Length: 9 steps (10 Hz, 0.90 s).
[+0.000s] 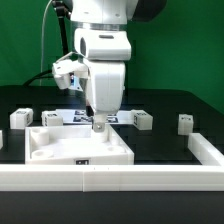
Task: Assemble one leg
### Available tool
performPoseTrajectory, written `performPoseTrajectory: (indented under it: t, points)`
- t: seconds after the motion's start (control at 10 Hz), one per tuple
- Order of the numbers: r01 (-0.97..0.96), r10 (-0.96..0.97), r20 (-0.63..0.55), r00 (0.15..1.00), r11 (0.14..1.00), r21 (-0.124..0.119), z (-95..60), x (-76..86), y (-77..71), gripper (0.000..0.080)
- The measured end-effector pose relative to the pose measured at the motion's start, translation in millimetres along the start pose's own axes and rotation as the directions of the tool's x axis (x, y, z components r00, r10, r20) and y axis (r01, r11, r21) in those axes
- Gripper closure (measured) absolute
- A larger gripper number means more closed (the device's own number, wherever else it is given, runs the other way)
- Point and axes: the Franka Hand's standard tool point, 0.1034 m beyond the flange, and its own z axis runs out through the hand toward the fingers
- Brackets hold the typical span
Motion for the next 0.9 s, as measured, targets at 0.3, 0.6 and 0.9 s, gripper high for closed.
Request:
performPoseTrajectory:
  t: [0.3,0.6,0.9]
  points:
    - [0.027,-0.027,0.0,1.0,1.0,-0.003,12.7,-18.9,-26.4,0.015]
    - [0.005,-0.004,-0.014,1.0,1.0,0.027,27.9,-31.2,-50.8,0.015]
    - [0.001,0.0,-0.027,1.0,0.999,0.043,48.7,-31.6,-57.2,0.015]
